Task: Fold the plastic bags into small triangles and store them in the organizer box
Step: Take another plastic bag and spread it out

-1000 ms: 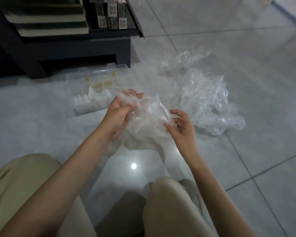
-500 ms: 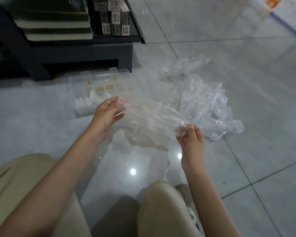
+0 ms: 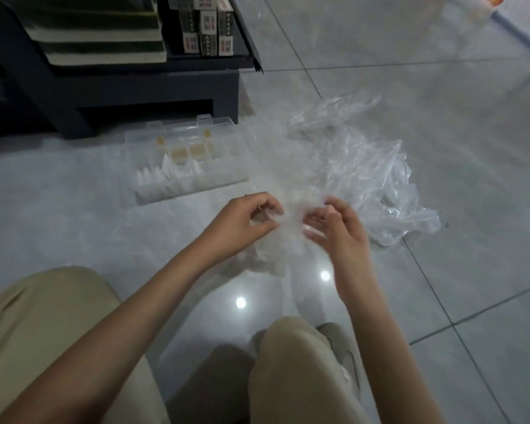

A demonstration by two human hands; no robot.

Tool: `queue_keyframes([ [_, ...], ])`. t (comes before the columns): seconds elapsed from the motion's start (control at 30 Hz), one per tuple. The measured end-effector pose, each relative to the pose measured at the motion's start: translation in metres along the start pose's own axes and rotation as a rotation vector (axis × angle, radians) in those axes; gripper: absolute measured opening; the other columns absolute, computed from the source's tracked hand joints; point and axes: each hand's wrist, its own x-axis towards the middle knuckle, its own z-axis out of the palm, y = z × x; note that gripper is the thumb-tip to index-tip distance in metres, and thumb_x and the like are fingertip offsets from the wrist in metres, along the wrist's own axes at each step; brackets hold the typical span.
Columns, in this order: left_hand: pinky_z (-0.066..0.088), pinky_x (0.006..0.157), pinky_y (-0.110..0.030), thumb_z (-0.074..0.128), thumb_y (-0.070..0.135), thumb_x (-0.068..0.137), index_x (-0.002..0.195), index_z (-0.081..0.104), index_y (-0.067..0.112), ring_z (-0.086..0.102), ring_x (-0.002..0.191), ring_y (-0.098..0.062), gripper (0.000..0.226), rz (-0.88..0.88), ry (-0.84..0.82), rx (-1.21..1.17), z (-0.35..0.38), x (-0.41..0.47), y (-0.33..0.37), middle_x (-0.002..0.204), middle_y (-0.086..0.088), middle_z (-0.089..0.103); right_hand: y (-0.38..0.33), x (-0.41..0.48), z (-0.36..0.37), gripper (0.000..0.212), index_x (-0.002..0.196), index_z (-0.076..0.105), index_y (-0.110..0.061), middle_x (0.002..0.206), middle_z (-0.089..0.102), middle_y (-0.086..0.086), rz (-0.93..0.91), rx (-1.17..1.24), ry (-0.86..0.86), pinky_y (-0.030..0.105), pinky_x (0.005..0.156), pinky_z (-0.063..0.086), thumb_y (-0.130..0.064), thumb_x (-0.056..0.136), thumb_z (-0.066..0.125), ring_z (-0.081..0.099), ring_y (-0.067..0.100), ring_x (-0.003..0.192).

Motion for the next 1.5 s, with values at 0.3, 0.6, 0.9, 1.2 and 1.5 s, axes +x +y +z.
queue_keyframes([
  [0.3, 0.054, 0.070, -0.024, 0.051, 0.010, 0.098, 0.090, 0.060, 0.017, 0.065, 0.069, -0.012, 0.014, -0.270, 0.155, -0.588, -0.003, 0.002, 0.019, 0.081, -0.002, 0.064, 0.022, 0.000, -0.012, 0.073, 0.136, 0.032, -0.043, 0.140, 0.040, -0.012, -0.218, -0.558, -0.376, 0.015, 0.099, 0.040, -0.053, 0.077, 0.072, 0.044, -0.001, 0.124],
  [0.6, 0.044, 0.062, -0.021, 0.054, 0.012, 0.097, 0.093, 0.062, 0.018, 0.057, 0.056, 0.001, 0.011, -0.304, 0.191, -0.572, -0.009, 0.002, 0.022, 0.082, 0.007, 0.058, 0.019, -0.007, 0.005, 0.035, 0.121, 0.055, -0.021, 0.107, 0.063, -0.014, -0.258, -0.452, -0.247, 0.015, 0.083, 0.048, -0.029, 0.089, 0.067, 0.061, 0.007, 0.097],
  [0.9, 0.054, 0.062, -0.018, 0.051, 0.006, 0.098, 0.094, 0.057, 0.015, 0.065, 0.061, -0.004, 0.011, -0.335, 0.181, -0.692, -0.008, -0.002, 0.022, 0.082, 0.003, 0.060, 0.010, -0.009, 0.002, 0.016, 0.082, 0.066, -0.018, 0.069, 0.061, -0.014, -0.277, -0.380, 0.007, 0.020, 0.062, 0.043, -0.019, 0.096, 0.059, 0.055, 0.004, 0.064],
  [1.2, 0.050, 0.063, -0.017, 0.053, 0.007, 0.097, 0.094, 0.058, 0.014, 0.066, 0.065, 0.000, 0.009, -0.447, 0.479, -0.655, -0.030, 0.005, -0.003, 0.088, 0.002, 0.066, 0.004, -0.008, -0.005, 0.024, 0.075, 0.060, -0.016, 0.067, 0.054, -0.014, -0.295, -0.240, 0.209, 0.014, 0.068, 0.041, -0.010, 0.097, 0.052, 0.049, 0.002, 0.067],
  [1.5, 0.048, 0.058, -0.012, 0.062, -0.001, 0.087, 0.095, 0.056, 0.016, 0.065, 0.073, -0.006, 0.019, -0.476, 0.607, -0.516, -0.055, 0.004, -0.027, 0.090, -0.003, 0.065, 0.003, -0.007, -0.007, 0.020, 0.093, 0.072, -0.007, 0.066, 0.059, -0.005, -0.290, -0.218, 0.350, 0.023, 0.070, 0.052, -0.009, 0.097, 0.052, 0.056, 0.004, 0.063],
])
